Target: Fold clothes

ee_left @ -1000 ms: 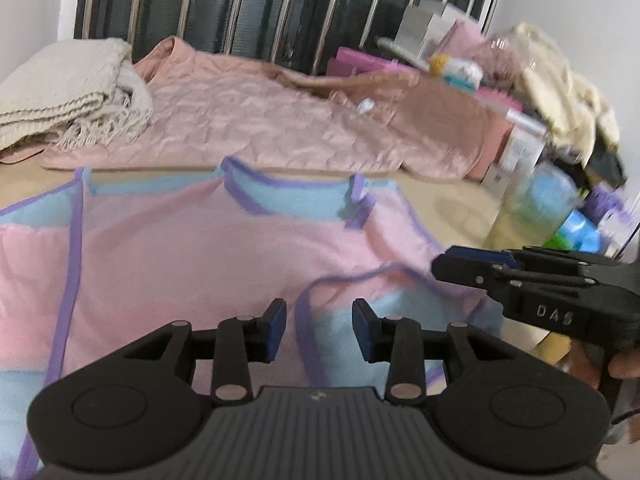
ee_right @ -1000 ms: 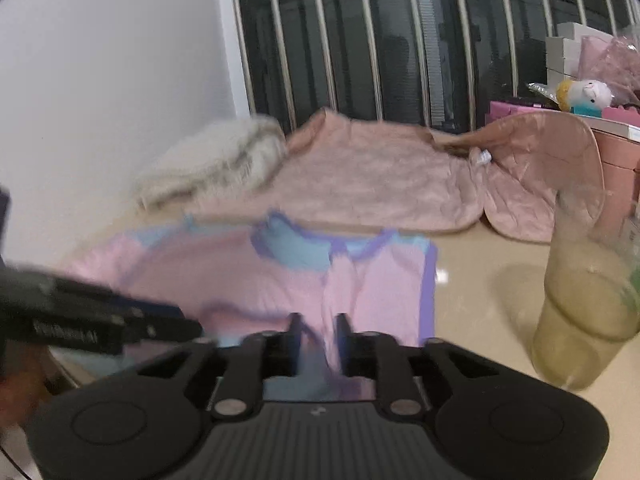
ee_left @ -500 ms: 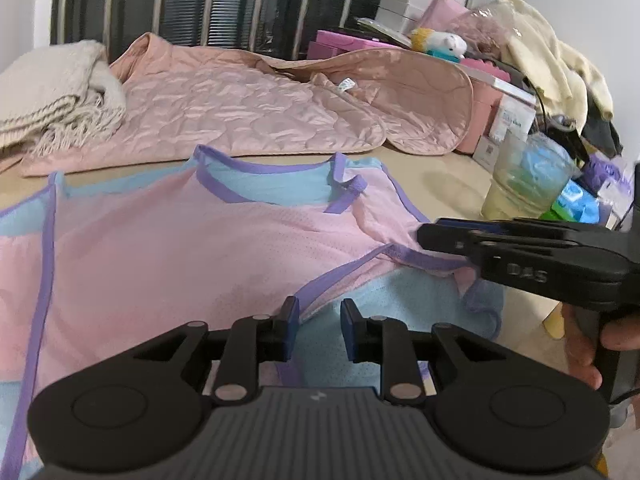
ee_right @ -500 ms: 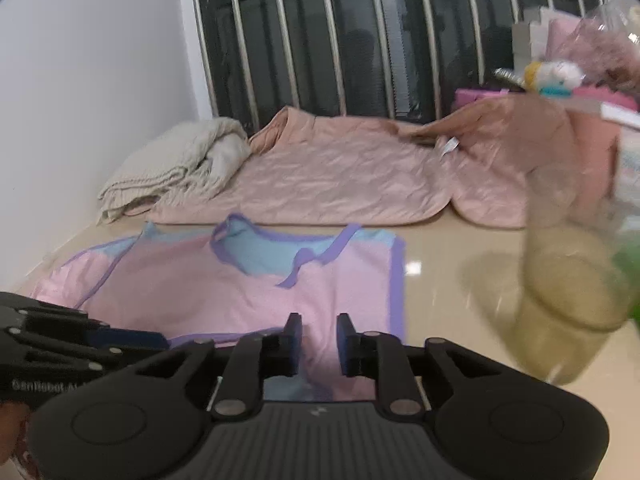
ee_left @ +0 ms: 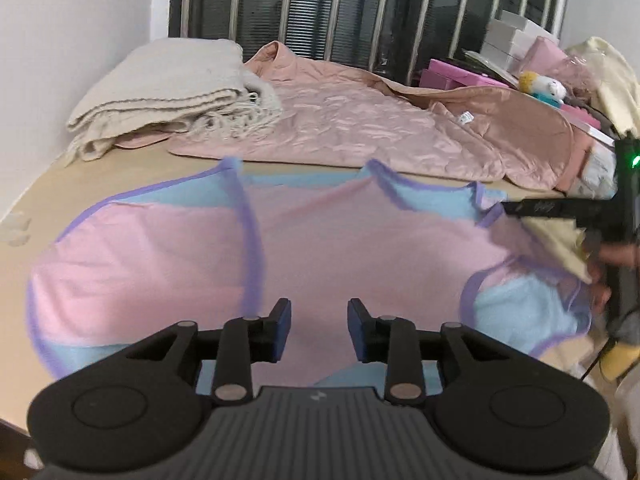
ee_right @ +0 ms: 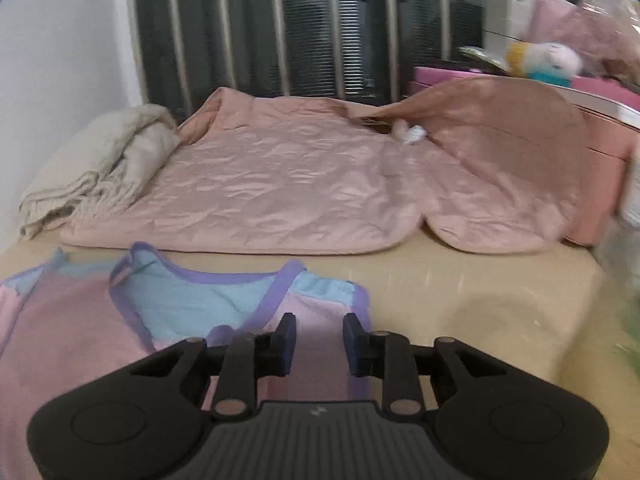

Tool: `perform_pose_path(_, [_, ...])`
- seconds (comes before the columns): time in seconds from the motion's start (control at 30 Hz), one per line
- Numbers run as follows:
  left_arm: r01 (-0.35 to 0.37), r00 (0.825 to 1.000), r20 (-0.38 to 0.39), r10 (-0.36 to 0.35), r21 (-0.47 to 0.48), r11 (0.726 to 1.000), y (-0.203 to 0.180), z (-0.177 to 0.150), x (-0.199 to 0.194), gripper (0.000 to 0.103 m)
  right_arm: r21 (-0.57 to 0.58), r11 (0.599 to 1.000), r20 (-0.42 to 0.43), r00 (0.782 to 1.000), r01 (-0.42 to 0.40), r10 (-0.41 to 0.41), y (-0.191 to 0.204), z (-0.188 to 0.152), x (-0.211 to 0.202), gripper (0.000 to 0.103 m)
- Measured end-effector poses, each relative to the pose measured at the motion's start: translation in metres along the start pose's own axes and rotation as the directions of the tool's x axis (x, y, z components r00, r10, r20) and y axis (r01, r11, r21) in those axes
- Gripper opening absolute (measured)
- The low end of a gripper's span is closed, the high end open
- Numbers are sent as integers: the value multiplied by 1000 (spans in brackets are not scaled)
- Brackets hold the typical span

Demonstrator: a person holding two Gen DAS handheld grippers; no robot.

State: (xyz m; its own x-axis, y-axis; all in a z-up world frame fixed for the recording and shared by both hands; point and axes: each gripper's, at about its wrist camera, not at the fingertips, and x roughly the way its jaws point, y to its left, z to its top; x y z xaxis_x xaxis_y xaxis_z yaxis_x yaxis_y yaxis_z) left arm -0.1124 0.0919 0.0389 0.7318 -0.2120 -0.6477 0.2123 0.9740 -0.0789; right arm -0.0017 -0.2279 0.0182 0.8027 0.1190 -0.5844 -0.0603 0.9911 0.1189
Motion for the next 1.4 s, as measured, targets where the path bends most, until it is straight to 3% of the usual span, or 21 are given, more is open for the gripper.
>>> perform_pose_path(0.07, [21,1000,-6,-21,62,998,10,-7,-9,38,-71,992,43,993,-105,108,11,-9,-30,27])
perform_pose_path(0.13, [51,999,-15,-49,138,989,14,-15,-17,40,-196,954,69,967,-228,245,26,-21,-60,28])
perform_pose_path(0.23, [89,996,1,-93,291,952,8,-30,-25,44,-467,759,-17,863,-454,506,61,-52,-87,28])
perform_pose_path(0.27, [100,994,9,-110,341,935,5,-35,-27,44,-513,697,-66,832,-501,551,73,-60,-90,27])
perform_pose_path(0.3, [117,992,5,-128,374,920,2,-38,-26,44,-521,667,-109,816,-534,568,83,-65,-88,27])
perform_pose_path(0.37, [131,990,1,-142,378,916,4,-40,-23,44,-492,672,-168,817,-554,551,97,-68,-75,17])
perform_pose_path(0.4, [137,989,0,-149,378,915,5,-40,-21,44,-483,676,-190,821,-556,538,103,-70,-69,6])
perform_pose_path(0.43, [139,989,-1,-149,366,920,8,-41,-22,44,-499,686,-190,840,-529,509,102,-74,-66,3])
perform_pose_path(0.47, [139,989,-1,-148,352,926,12,-41,-22,44,-509,696,-190,855,-506,483,101,-77,-64,3])
perform_pose_path(0.53, [162,986,-7,-169,341,926,21,-44,-26,45,-489,719,-198,865,-495,461,92,-78,-68,4])
perform_pose_path(0.6, [198,977,-7,-211,376,905,22,-49,-34,47,-498,728,-189,878,-472,439,90,-78,-79,10])
perform_pose_path(0.67, [217,971,-4,-238,424,879,19,-54,-41,53,-543,676,-165,853,-498,496,94,-81,-99,12])
perform_pose_path(0.73, [209,971,-1,-239,489,847,13,-58,-44,53,-590,620,-149,824,-518,547,99,-85,-116,40])
perform_pose_path(0.8, [193,975,-12,-224,555,809,10,-61,-41,53,-654,546,-189,811,-524,553,107,-95,-118,43])
perform_pose_path(0.83, [184,976,-17,-216,587,788,8,-63,-40,52,-686,519,-210,821,-511,530,111,-101,-114,43])
perform_pose_path(0.93, [185,979,-43,-201,614,768,15,-64,-35,35,-722,481,-256,838,-497,483,116,-108,-96,32])
perform_pose_path(1.0, [198,976,-50,-214,623,757,21,-64,-37,30,-691,508,-256,831,-514,493,111,-105,-97,27])
perform_pose_path(1.07, [220,971,-67,-230,625,749,28,-62,-39,23,-626,542,-284,812,-560,511,108,-96,-94,5])
perform_pose_path(1.1, [235,968,-79,-238,612,755,31,-59,-40,21,-609,550,-289,805,-572,518,106,-95,-93,0])
perform_pose_path(1.23, [295,954,-127,-271,544,785,47,-44,-40,6,-584,568,-277,800,-581,533,96,-91,-91,0])
perform_pose_path(1.4, [361,928,-73,-365,416,835,72,6,-43,6,-535,583,-249,773,-612,583,89,-46,-85,0])
